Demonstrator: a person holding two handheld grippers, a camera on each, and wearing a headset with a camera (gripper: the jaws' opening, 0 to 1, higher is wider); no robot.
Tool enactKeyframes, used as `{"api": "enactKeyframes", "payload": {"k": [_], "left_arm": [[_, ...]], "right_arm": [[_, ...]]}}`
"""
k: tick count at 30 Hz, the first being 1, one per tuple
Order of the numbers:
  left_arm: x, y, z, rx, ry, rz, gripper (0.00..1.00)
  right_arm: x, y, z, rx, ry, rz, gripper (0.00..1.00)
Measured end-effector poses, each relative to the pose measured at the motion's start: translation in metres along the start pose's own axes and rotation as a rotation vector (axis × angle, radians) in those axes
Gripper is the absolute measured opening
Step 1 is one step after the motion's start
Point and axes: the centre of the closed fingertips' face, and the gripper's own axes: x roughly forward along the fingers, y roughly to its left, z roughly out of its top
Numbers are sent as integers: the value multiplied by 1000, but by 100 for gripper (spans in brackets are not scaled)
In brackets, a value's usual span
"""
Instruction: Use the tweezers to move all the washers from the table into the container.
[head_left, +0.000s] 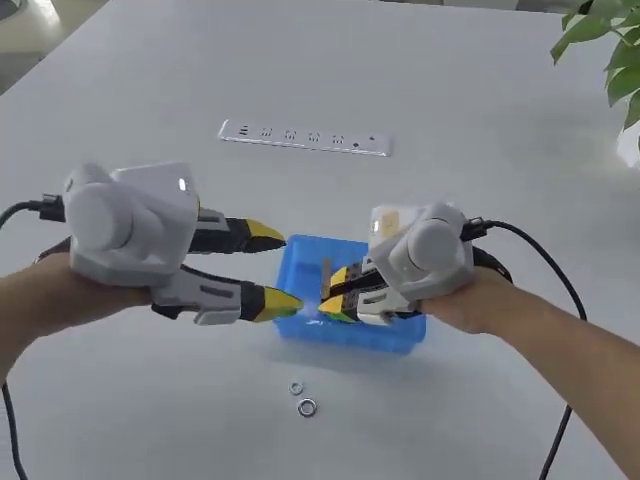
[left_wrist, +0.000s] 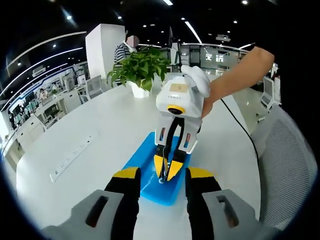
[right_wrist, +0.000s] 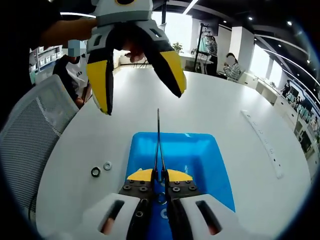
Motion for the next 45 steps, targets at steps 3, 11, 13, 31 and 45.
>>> {"api": "enactKeyframes", "payload": {"k": [3,11,13,31,45], "left_arm": [[8,1,2,24,9,-29,32],[25,1,1,76,44,-89,20],[29,0,1,85,50,-102,17],[37,-6,-4,154,73,-160,6],[39,-8,4,142,48,-200,5]], "right_arm": [[1,1,-2,3,0,2,8],[2,0,-4,14,-10,5,8],[2,0,-4,12,-9,5,8],[2,1,-4,-9,7,10,9],[2,2,-5,-19,12,19,9]]}}
